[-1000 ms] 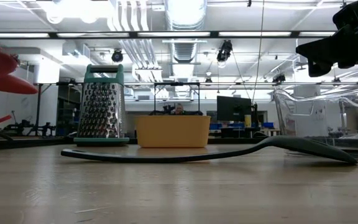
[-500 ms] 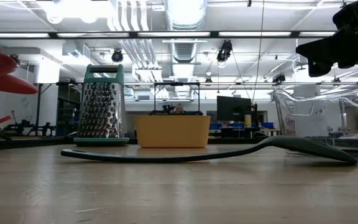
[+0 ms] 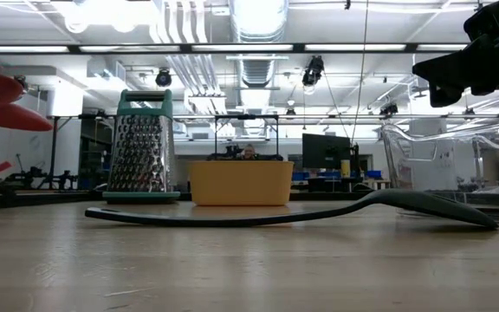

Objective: Pick & Place Kitchen Items
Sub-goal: Put the black serving spoon into the bottom transparent bin

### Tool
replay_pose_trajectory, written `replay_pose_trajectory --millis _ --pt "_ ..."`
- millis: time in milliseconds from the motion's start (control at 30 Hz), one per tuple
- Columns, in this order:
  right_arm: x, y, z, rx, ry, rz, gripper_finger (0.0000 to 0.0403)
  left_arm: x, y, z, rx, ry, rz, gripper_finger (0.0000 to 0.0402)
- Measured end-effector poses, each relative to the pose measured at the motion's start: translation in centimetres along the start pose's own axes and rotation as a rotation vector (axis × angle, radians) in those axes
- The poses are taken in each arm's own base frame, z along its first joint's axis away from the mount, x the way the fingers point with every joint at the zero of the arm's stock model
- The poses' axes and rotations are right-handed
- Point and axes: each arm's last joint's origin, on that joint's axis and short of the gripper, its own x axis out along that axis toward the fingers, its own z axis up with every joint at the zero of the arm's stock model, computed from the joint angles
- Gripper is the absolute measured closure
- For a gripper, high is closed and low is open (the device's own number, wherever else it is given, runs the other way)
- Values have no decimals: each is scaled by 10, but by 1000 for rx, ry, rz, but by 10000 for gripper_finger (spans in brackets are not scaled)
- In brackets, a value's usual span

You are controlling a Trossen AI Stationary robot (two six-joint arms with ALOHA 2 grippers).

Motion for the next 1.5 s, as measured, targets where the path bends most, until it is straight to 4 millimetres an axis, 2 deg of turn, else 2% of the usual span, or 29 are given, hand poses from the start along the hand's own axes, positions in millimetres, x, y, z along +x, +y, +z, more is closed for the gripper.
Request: replay_pose_trajectory --millis 233,567,800,933,1333,1500 --pt "0 0 0 -2 0 0 394 44 18 -14 51 136 -4 232" --pt "0 0 0 -1 0 0 394 108 18 -54 204 200 -78 230" --pt "0 0 0 0 0 0 394 151 30 -83 183 313 -109 194" --pt "0 0 0 -1 -1 0 394 163 34 -96 178 370 -130 180" --pt "0 0 0 -1 0 0 394 184 38 -131 176 464 -141 179" --pt "0 0 0 -1 0 0 394 188 39 -135 171 465 -133 180"
